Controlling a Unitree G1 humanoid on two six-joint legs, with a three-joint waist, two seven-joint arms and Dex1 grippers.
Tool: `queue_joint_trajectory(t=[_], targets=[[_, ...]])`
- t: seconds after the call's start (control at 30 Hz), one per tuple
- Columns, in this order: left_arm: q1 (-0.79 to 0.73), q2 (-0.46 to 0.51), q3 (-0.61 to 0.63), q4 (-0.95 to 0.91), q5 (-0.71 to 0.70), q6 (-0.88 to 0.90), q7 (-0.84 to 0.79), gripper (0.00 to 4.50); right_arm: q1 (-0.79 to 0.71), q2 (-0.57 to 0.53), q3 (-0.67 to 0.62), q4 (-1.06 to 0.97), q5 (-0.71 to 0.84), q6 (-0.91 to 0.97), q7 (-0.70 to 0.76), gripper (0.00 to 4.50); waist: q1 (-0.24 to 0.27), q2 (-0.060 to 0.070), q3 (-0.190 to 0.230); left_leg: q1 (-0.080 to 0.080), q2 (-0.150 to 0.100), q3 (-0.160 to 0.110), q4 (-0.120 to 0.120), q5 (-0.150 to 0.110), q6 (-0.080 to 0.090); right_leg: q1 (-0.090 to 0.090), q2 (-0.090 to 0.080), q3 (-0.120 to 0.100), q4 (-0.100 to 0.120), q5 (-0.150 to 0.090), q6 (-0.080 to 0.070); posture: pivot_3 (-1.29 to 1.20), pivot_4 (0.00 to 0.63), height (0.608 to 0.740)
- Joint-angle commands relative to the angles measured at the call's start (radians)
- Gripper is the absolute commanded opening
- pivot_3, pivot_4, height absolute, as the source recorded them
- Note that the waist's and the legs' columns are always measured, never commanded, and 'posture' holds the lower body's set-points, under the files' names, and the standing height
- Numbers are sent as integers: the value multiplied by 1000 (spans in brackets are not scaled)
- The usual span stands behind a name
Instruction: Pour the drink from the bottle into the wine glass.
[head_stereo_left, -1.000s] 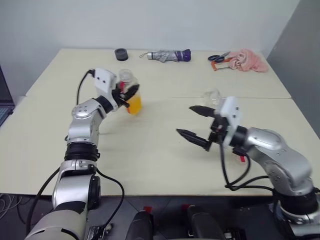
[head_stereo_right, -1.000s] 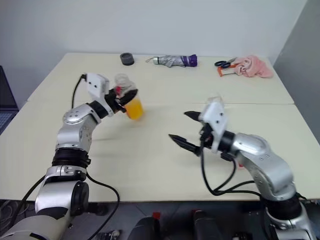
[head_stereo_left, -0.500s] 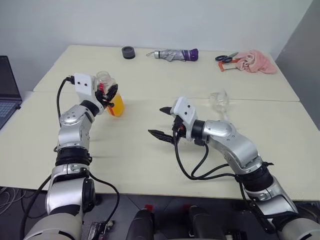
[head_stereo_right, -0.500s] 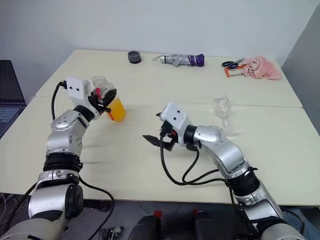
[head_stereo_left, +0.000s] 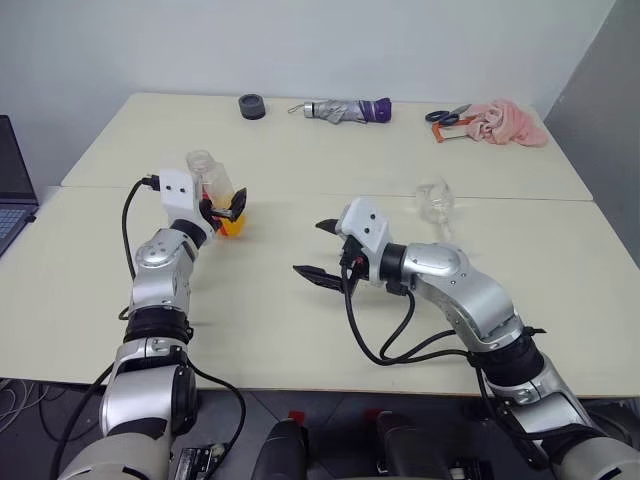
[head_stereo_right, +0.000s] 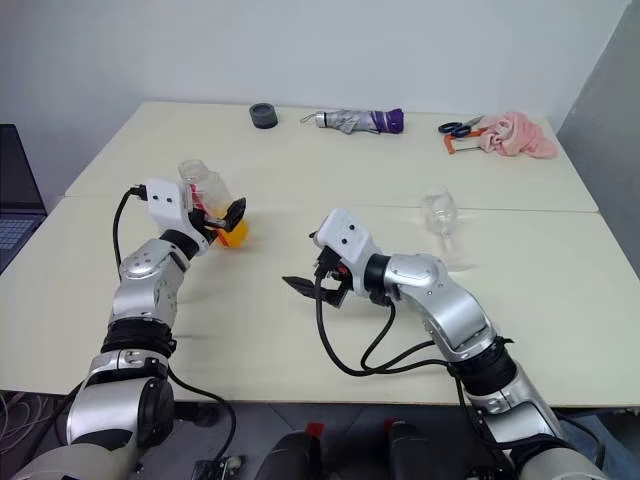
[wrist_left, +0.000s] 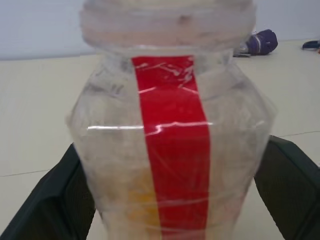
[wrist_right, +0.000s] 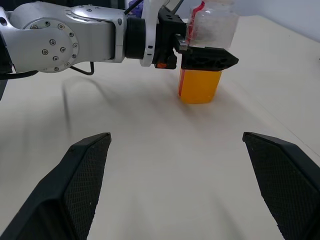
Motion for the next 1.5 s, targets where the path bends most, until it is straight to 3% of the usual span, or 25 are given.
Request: queue_joint_trajectory(t=[0.03,0.33,0.67,0.8,0.93,1.07,1.3,1.5], targets=[[32,4,-11,-69,29,-43,32,4457,14,-12,-17,-67,11,7,18,4500,0,0,0,0,0,0,0,0,0,0,0,0,0,0,0,0,150,740],[157,-1,6,-184,30,-16,80,4457,72,-73,-33,-129,14,26,45,4500,0,0,0,0,0,0,0,0,0,1,0,0,0,0,0,0,150,740],[377,13,10,-457,13,62,53,4457,166,-126,-90,-224,26,49,28,4500,0,0,0,1,2,-1,0,0,0,1,-1,0,0,0,0,0,150,740],[454,18,1,-581,-52,112,-37,4457,188,-131,-148,-262,48,101,-4,4500,0,0,0,1,2,-1,0,0,0,2,-1,0,0,0,0,0,150,740],[552,80,-58,-827,-218,261,-263,4457,151,-93,-361,-305,136,304,-132,4500,0,0,0,1,2,-1,0,0,0,2,-1,0,0,0,0,0,150,740],[528,187,-144,-908,-276,343,-461,4457,-28,-117,-499,-169,178,632,-195,4500,0,0,0,2,1,0,-1,1,-1,3,1,1,0,0,0,0,150,740],[382,250,-243,-874,-285,372,-656,4457,-300,-280,-464,350,93,597,-170,4500,-2,1,0,3,-1,5,-3,0,-1,2,5,3,-2,0,0,0,150,740],[328,259,-284,-840,-263,330,-759,4457,-457,-355,-304,686,56,584,1,4500,-11,1,1,2,-1,9,-4,-1,2,0,5,6,-3,0,0,0,150,740]])
